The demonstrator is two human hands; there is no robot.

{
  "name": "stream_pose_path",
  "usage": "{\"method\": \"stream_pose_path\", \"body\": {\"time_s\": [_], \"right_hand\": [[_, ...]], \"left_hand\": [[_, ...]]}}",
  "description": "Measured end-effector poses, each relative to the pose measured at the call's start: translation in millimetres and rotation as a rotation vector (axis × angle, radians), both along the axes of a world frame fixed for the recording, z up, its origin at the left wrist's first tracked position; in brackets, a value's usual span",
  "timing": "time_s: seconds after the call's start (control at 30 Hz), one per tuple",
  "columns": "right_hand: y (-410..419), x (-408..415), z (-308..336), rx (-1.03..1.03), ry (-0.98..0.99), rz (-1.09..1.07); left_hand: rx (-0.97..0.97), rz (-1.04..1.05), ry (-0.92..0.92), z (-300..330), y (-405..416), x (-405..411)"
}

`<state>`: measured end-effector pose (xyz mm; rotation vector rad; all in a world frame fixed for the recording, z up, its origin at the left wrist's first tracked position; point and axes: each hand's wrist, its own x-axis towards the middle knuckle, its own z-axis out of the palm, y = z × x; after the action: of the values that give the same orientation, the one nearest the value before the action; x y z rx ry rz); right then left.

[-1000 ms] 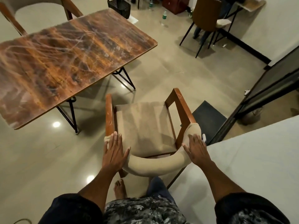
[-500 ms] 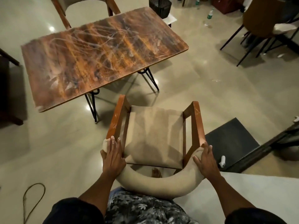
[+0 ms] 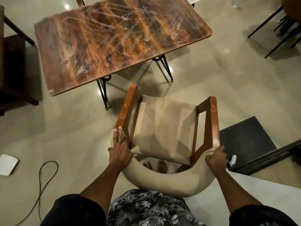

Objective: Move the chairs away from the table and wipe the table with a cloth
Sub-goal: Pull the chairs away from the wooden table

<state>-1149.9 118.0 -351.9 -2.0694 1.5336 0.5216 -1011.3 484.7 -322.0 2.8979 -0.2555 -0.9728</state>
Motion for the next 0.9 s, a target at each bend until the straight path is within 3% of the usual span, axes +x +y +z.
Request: {"method": "stream_pose_path", "body": {"time_s": [0.17,0.53,0.73,0.9], "right_hand": [[-8,19,1,-0.051,-0.032,-0.012],[-37,117,3,-0.059,-0.195,0.353],[-51,167,9,-0.023,-0.246,0.51],[-53,145,27,-0.045,-0.244,0.547]], "left_hand": [[0.026,0.034,0.008,0,-6,-6],[0.117,0.21,0.019,-1,-15,-16],[0.043,0.258,0.038,1,-18,-13],[-0.051,0.293,0.033,2,-14,-14]]}}
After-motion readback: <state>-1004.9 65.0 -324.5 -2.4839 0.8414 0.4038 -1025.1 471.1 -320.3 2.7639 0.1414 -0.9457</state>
